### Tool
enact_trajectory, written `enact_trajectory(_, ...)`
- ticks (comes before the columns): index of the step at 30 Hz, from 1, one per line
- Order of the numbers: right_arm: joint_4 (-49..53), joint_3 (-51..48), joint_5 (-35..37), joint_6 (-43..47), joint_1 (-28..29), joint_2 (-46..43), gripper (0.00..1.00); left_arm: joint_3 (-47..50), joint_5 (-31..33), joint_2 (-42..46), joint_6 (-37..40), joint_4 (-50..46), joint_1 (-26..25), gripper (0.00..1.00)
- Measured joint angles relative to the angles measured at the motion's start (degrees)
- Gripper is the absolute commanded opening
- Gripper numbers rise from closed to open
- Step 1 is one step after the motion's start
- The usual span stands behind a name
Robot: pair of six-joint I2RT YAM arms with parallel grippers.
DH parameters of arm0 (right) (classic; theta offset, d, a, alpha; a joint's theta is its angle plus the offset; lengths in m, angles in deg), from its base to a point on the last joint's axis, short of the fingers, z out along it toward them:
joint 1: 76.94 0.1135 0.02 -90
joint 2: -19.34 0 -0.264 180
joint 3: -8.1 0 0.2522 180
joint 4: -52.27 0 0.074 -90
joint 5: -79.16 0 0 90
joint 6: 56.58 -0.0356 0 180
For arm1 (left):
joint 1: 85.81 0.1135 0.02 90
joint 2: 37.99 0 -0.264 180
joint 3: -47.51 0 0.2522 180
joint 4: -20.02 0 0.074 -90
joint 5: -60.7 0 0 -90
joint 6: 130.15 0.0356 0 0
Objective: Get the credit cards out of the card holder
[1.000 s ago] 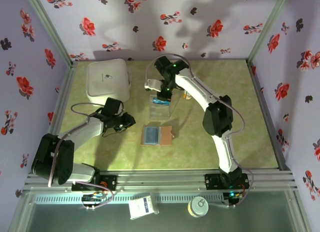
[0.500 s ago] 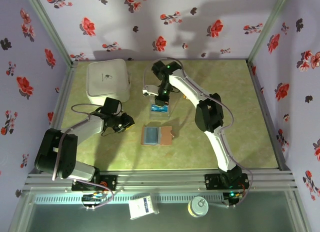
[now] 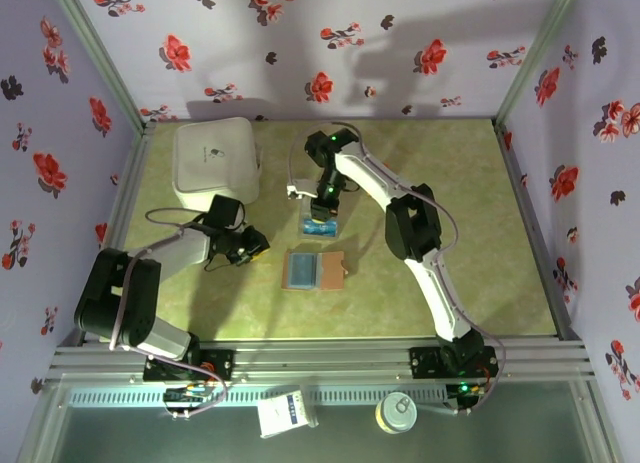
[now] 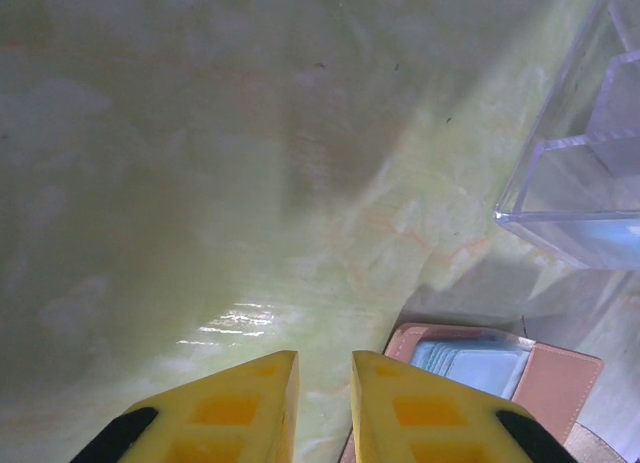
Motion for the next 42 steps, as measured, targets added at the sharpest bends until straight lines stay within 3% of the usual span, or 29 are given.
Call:
enact_trajectory(14, -0.5, -0.9, -2.6, 0.0, -0.4, 0.2, 0.00, -0.7, -0.7, -1.5, 0.0, 0.5, 0.0, 0.20)
enact_trajectory(18, -0.9, -1.0, -3.2, -0.2, -0.7, 0.2, 0.11, -1.4, -0.9, -1.7, 0.0, 0.5, 0.0, 0.20)
enact_trajectory(21, -1.1, -1.1, -3.4, -0.5, -0.7, 0.2, 0.25, -1.8, -1.1, -1.7, 0.0, 0.5, 0.0, 0.20)
enact_trajectory(29, -1.9, -1.8, -3.3, -0.7, -1.0, -0.7, 0.31, -3.4, -1.6, -2.6, 0.0, 0.5, 0.0, 0.20)
enact_trajectory(34, -6.1, -6.9, -1.8, -3.1, -1.7, -6.4, 0.30, -6.5, -2.0, -5.0, 0.0, 0.5, -0.1, 0.20)
enact_trajectory(42, -19.1, -25.4, 2.2, -12.3, -2.2, -22.0, 0.28, -13.0, -3.3, -9.9, 0.3, 0.5, -1.3, 0.19)
